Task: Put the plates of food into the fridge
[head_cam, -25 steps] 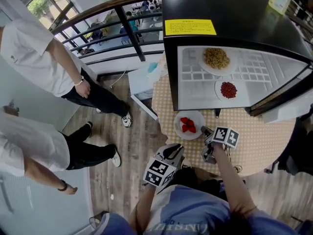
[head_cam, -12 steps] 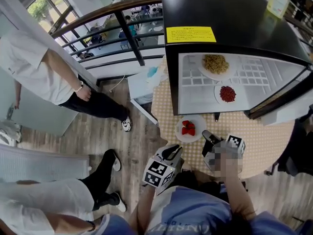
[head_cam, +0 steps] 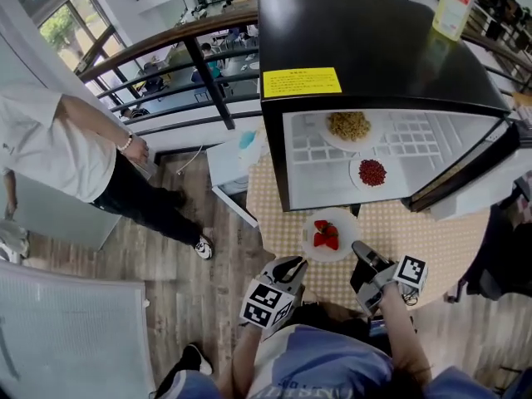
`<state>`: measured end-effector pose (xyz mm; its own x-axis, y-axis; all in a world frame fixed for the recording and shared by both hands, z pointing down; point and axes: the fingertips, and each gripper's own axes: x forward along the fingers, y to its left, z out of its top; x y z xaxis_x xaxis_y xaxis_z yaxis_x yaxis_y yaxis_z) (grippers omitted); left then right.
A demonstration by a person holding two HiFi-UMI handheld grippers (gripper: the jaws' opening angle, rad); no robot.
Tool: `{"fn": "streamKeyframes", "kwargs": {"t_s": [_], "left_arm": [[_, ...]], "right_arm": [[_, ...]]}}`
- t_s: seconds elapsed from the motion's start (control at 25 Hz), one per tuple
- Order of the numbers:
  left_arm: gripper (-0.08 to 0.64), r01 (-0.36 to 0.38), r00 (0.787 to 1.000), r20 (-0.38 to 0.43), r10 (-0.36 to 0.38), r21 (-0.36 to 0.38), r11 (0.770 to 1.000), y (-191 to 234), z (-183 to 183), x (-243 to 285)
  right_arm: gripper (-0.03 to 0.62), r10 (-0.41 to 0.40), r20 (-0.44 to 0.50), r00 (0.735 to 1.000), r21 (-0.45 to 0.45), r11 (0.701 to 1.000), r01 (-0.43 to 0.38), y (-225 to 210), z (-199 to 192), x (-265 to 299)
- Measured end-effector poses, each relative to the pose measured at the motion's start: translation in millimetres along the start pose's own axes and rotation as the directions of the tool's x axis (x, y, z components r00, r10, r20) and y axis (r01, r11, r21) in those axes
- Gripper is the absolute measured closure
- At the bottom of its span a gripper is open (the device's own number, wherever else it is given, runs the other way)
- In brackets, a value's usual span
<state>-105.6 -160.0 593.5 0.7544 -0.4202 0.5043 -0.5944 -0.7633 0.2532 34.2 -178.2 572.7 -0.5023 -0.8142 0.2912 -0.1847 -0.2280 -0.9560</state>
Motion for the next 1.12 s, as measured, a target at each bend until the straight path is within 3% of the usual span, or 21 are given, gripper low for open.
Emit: {"fn": "streamKeyframes", "kwargs": {"t_s": [0.28,0.68,0.96,1.12], "left_arm": [[0.518,0.030,0.999,0.019,-0.030,0.019,0.999,-12.4,21.0,7.0],[0.518,0.143,0.983,0.093,-0.160,0.165,0.976,-57.6,89.5,40.4],[0.518,0.178,0.980,0.065,-0.190,0.151,0.972,-74.2,81.2,51.0],[0.518,0.185,0.980,0.047,-0.193,0.148,0.972,-82.0,72.8,50.0]], "right_arm": [[0.571,0.114,0.108,0.988,-0.009,0.993,-0.114,49.3,28.2,-44.4],[0.571,0.258,0.251,0.933,-0.080,0.966,-0.245,113.3,72.0,-98.3],[0.569,0.334,0.321,0.886,-0.113,0.942,-0.315,145.7,109.0,-108.0],[0.569,0.340,0.363,0.868,-0.152,0.940,-0.305,159.3,131.5,-104.5]]}}
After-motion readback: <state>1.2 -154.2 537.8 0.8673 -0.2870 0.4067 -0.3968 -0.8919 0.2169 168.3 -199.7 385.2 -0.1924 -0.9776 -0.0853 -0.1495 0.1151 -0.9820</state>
